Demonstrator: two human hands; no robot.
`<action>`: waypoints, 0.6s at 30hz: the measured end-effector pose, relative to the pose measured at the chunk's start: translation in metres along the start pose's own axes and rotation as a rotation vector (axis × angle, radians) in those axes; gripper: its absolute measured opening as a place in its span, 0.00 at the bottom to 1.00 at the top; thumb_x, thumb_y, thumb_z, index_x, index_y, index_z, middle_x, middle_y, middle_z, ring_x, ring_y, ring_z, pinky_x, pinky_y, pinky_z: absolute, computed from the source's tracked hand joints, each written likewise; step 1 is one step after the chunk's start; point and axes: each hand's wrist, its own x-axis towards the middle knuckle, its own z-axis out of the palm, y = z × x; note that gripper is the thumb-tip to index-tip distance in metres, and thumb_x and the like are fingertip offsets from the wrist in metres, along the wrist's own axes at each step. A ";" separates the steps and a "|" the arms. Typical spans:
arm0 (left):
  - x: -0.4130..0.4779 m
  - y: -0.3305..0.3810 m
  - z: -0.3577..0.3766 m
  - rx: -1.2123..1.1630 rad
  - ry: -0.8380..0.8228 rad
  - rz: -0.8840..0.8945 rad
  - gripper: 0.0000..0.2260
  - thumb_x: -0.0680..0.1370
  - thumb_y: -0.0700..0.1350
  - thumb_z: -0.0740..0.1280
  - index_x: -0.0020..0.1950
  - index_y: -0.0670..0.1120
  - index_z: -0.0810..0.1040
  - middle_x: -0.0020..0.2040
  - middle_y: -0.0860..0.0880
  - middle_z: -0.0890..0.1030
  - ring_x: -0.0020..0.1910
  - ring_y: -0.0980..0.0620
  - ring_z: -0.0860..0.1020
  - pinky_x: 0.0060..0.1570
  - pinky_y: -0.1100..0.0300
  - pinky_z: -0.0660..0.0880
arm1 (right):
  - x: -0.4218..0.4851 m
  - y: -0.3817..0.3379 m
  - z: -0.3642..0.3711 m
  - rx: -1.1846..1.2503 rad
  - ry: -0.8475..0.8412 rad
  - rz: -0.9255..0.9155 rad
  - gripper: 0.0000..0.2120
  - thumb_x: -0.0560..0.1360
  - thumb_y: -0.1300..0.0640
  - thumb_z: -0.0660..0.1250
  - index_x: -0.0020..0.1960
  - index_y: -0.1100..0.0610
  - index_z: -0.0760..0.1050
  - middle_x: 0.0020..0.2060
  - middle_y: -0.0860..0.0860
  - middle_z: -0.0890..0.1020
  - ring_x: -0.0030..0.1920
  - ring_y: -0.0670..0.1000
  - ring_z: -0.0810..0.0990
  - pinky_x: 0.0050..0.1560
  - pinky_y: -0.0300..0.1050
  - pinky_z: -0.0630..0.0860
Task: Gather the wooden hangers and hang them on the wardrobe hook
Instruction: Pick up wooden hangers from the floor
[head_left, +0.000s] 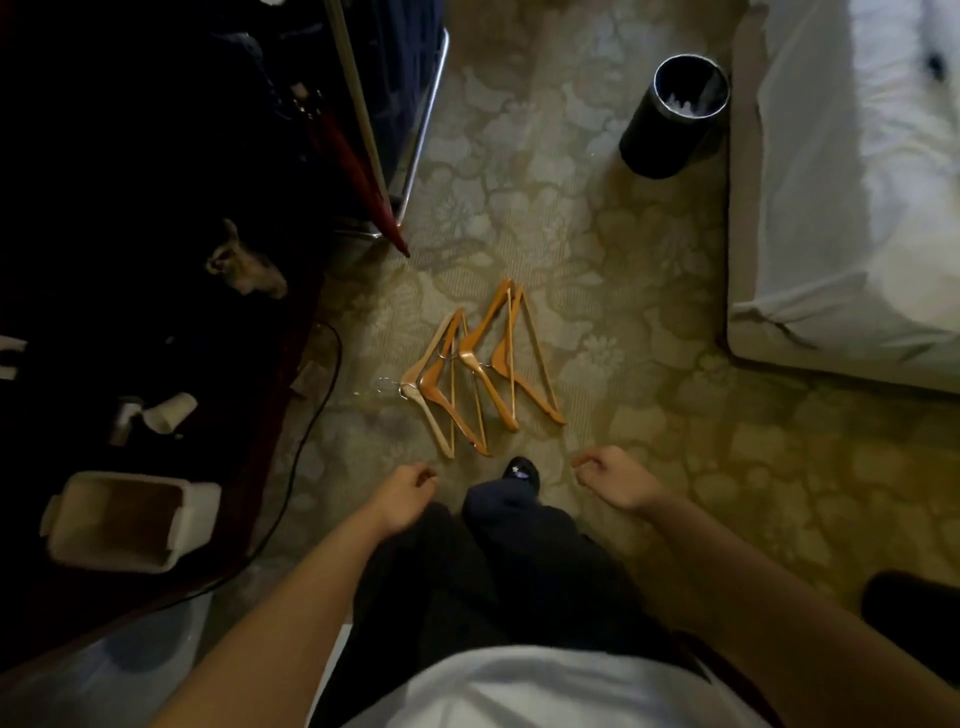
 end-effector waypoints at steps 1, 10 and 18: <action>0.013 0.010 0.000 -0.033 -0.004 -0.007 0.09 0.80 0.41 0.58 0.57 0.42 0.74 0.43 0.49 0.76 0.46 0.52 0.74 0.41 0.64 0.69 | 0.014 -0.004 -0.009 0.003 -0.015 0.014 0.12 0.77 0.61 0.58 0.56 0.64 0.76 0.44 0.55 0.76 0.47 0.54 0.75 0.49 0.46 0.70; 0.145 0.014 -0.015 -0.144 0.025 -0.092 0.14 0.80 0.41 0.58 0.65 0.40 0.71 0.59 0.41 0.76 0.55 0.49 0.74 0.55 0.58 0.68 | 0.157 -0.019 -0.020 -0.045 -0.067 0.009 0.12 0.77 0.58 0.61 0.58 0.59 0.76 0.50 0.51 0.77 0.53 0.51 0.76 0.56 0.47 0.73; 0.290 -0.049 0.012 -0.165 0.087 -0.147 0.22 0.79 0.45 0.61 0.73 0.46 0.62 0.70 0.43 0.66 0.66 0.43 0.69 0.65 0.50 0.69 | 0.305 -0.002 0.030 -0.090 -0.098 0.062 0.16 0.77 0.56 0.63 0.64 0.56 0.71 0.57 0.54 0.77 0.55 0.51 0.77 0.53 0.43 0.75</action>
